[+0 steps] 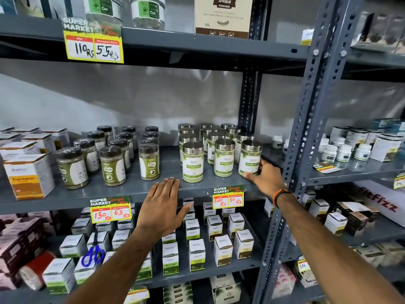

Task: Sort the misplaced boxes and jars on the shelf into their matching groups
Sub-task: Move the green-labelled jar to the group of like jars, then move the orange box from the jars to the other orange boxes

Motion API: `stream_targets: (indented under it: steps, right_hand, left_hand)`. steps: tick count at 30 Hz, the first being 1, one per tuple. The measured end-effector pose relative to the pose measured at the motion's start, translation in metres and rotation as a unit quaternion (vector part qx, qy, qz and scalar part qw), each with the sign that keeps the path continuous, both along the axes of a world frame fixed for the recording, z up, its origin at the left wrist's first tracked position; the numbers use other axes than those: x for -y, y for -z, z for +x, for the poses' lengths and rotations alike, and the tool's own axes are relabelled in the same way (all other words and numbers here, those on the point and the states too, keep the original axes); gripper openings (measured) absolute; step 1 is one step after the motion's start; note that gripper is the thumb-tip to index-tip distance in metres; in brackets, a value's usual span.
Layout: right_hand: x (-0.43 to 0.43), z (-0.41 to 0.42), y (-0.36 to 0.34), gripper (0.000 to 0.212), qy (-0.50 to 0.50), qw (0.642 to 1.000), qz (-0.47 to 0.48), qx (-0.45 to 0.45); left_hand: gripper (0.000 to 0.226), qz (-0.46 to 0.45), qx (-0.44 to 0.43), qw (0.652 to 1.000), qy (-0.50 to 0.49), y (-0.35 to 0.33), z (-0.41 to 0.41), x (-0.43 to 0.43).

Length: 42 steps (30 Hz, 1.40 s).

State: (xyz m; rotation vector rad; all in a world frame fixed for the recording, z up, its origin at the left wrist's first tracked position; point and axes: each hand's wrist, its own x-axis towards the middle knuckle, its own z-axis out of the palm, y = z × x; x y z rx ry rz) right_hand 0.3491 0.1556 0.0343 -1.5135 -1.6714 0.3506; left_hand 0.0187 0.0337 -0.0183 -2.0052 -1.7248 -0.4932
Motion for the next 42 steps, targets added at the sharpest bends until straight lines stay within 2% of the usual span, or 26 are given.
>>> stream_targets:
  steps: [3, 13, 33, 35, 39, 42]
  right_hand:
    - [0.001, 0.0, 0.005, 0.071, 0.003, 1.0, 0.002, 0.002]
    - [-0.006, 0.0, 0.003, 0.052, 0.011, 1.0, 0.0, -0.011]
    - [-0.002, -0.003, 0.004, 0.047, 0.048, 0.998, -0.03, 0.011]
    - [0.007, -0.002, 0.006, 0.051, 0.076, 0.997, -0.021, 0.017]
    - [0.047, 0.002, 0.016, 0.073, 0.074, 0.997, -0.002, 0.004]
    - [0.086, 0.0, 0.019, 0.073, 0.047, 0.998, 0.052, 0.006]
  left_hand:
    - [0.09, -0.002, 0.002, 1.0, -0.002, 0.0, 0.001, 0.001]
    - [0.092, -0.004, 0.002, 1.0, -0.008, 0.0, 0.003, 0.0]
    - [0.092, -0.013, 0.012, 1.0, 0.0, -0.001, 0.002, 0.001]
    - [0.094, -0.019, 0.016, 1.0, 0.002, -0.003, 0.002, 0.002]
    - [0.094, -0.052, 0.029, 0.998, 0.011, -0.014, 0.005, 0.01]
    - [0.087, -0.044, 0.048, 0.998, 0.019, -0.021, 0.002, 0.031]
